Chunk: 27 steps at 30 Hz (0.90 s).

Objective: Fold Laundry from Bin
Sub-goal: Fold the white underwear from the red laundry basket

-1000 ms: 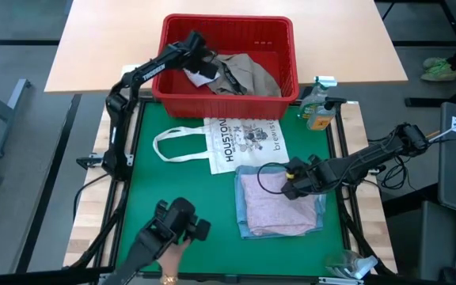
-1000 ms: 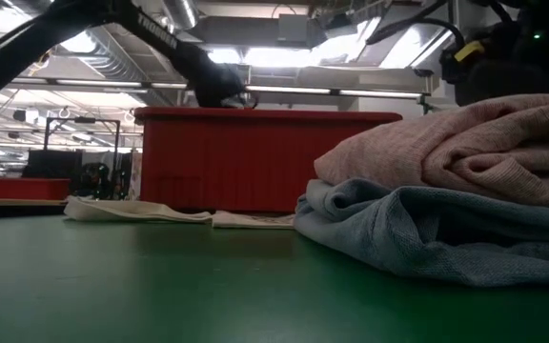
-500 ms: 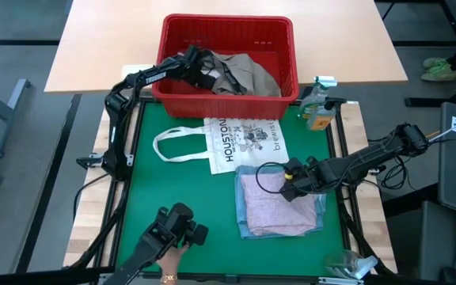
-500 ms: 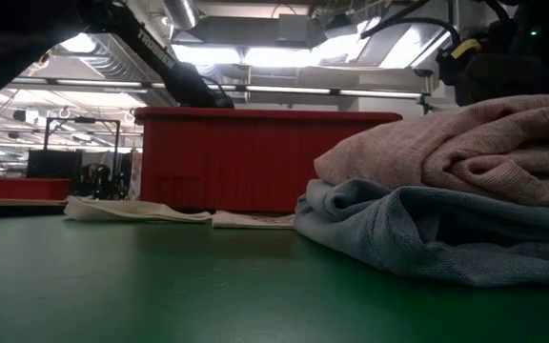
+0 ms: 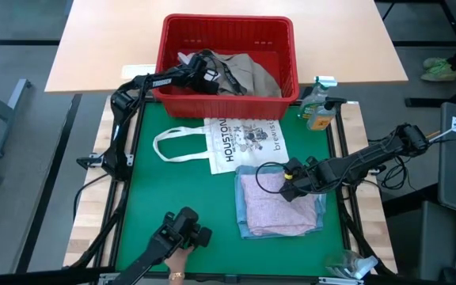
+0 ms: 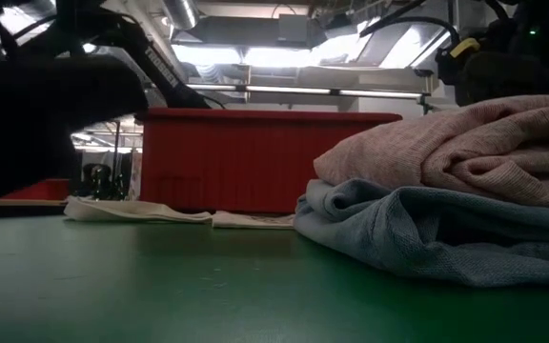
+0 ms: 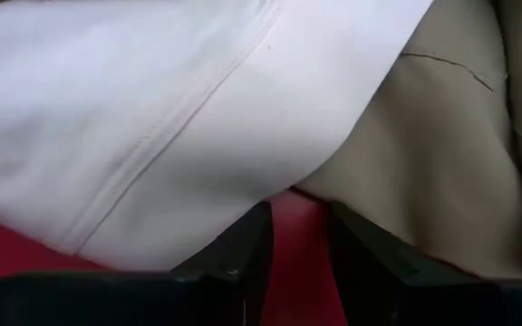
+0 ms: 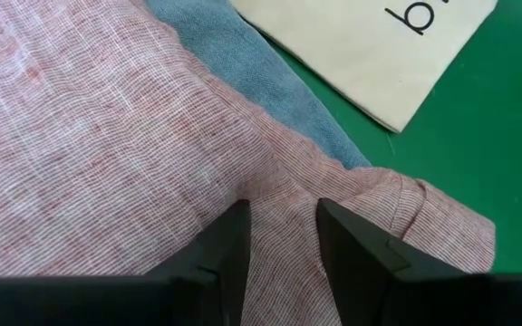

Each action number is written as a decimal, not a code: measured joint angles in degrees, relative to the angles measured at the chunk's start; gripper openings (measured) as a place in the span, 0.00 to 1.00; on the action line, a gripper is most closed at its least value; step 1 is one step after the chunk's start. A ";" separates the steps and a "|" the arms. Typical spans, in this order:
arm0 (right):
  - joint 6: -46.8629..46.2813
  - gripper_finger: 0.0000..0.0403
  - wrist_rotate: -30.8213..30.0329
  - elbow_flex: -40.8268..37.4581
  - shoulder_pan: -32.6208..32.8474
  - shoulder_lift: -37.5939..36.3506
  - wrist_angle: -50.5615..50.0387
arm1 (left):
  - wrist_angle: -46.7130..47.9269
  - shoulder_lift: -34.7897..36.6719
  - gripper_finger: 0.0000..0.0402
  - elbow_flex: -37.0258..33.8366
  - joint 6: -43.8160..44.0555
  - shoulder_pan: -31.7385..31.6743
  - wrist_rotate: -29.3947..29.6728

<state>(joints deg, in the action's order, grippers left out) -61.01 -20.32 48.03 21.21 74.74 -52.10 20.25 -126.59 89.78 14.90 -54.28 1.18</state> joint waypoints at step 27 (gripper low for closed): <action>0.01 0.33 0.00 0.00 -3.34 0.00 0.20 | -5.25 -1.03 0.19 -0.26 0.00 0.89 1.40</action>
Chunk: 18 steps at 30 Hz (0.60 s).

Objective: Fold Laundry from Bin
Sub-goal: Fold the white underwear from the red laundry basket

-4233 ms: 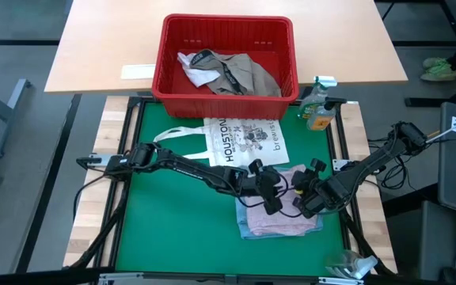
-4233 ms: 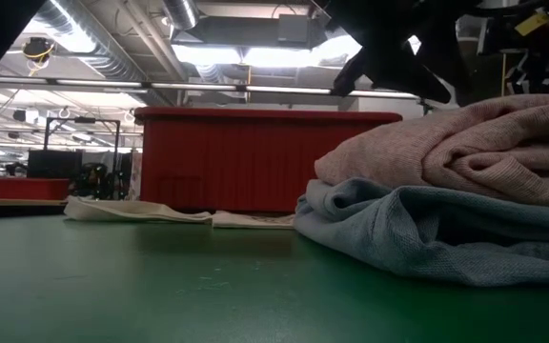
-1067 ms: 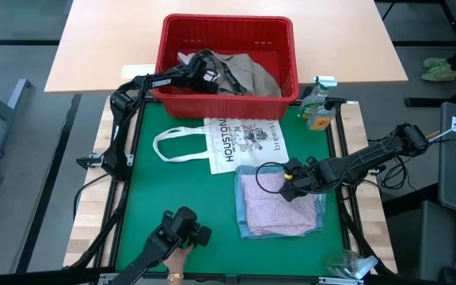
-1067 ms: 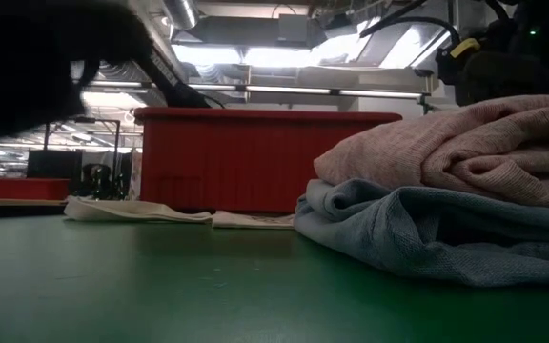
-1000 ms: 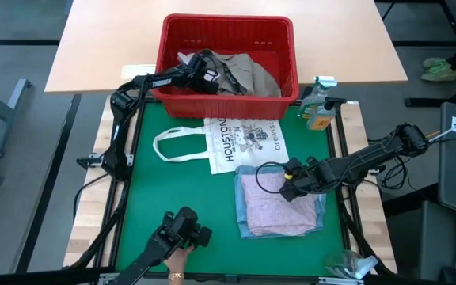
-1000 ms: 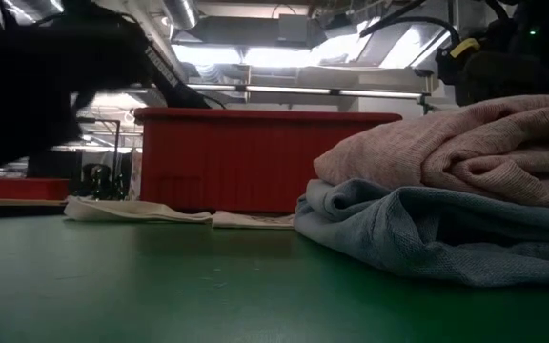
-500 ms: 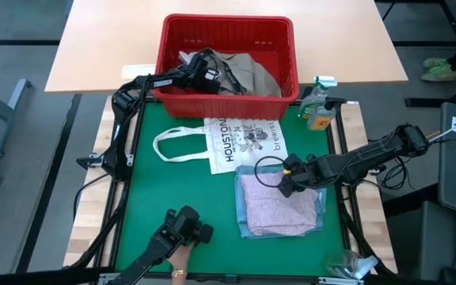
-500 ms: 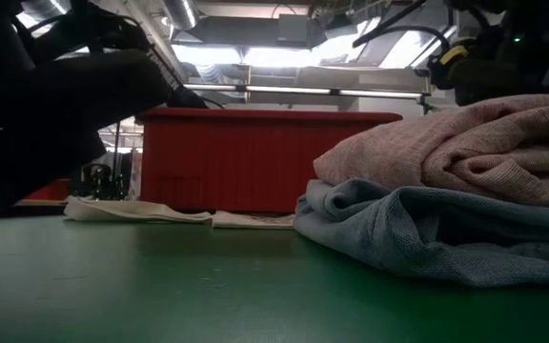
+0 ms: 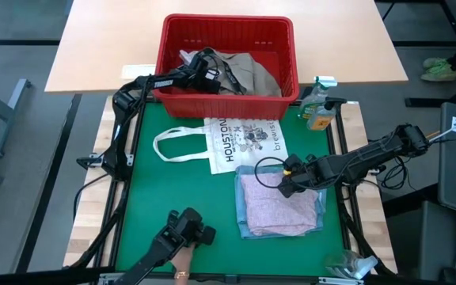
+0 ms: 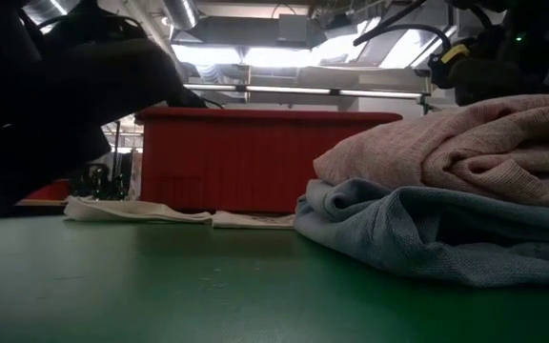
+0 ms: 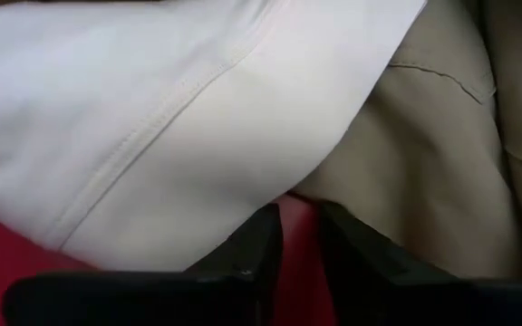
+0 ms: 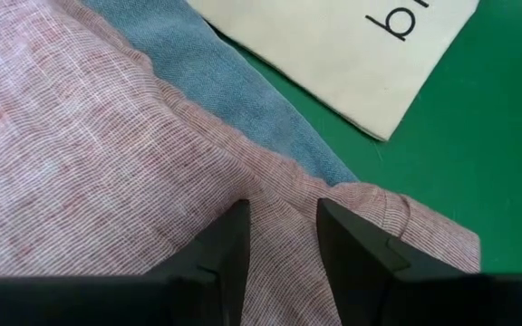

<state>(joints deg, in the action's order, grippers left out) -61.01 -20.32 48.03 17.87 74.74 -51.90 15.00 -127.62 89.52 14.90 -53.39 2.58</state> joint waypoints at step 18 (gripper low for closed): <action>1.84 0.33 -0.02 0.00 0.09 0.00 -0.04 | -12.37 -0.67 0.00 5.07 13.77 1.17 -13.80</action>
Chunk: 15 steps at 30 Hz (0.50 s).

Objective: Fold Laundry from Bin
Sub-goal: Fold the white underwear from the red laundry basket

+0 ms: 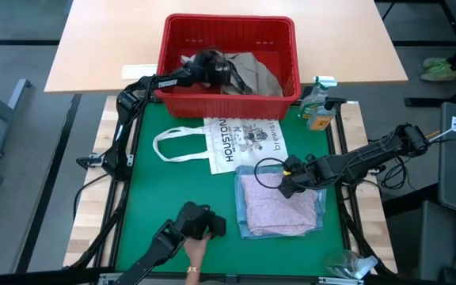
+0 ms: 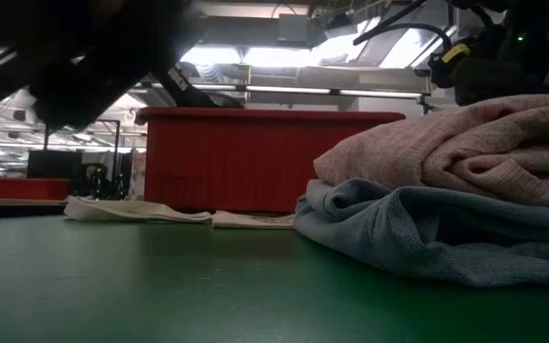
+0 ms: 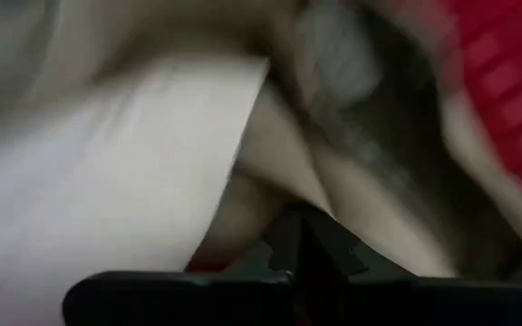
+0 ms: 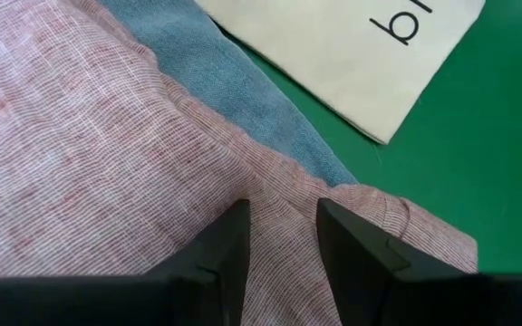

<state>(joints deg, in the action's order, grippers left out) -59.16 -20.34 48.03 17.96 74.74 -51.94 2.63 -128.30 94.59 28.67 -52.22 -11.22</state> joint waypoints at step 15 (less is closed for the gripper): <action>0.74 0.33 0.01 0.00 0.00 0.00 0.00 | -6.20 0.31 0.00 14.06 2.84 -0.28 -2.20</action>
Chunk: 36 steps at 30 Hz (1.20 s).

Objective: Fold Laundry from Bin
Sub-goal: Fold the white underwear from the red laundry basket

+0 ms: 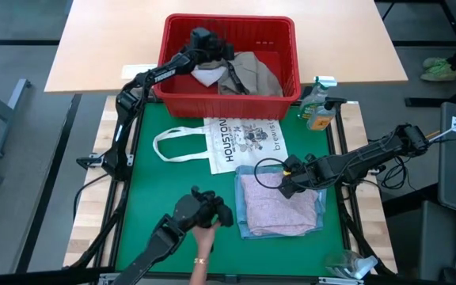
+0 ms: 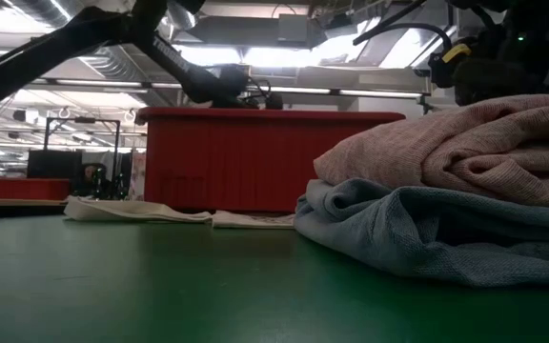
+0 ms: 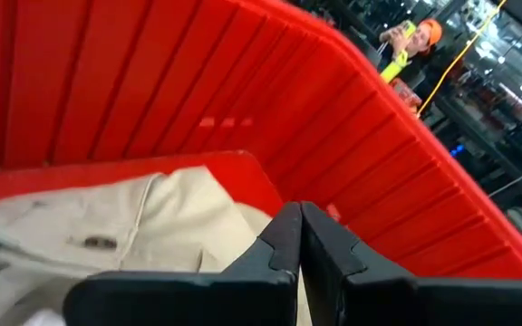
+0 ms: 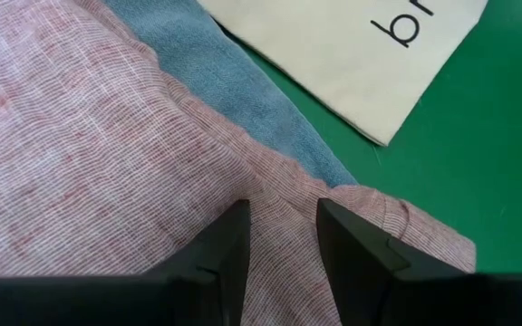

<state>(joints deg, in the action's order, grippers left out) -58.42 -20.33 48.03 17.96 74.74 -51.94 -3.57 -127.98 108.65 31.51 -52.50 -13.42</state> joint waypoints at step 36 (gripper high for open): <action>0.25 0.33 0.02 0.00 0.00 0.00 0.00 | 28.80 -2.17 0.44 -2.27 -15.17 -3.11 31.89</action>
<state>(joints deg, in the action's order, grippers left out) -58.17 -20.32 48.03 17.96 74.74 -51.94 25.22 -130.15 106.38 16.34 -55.61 18.47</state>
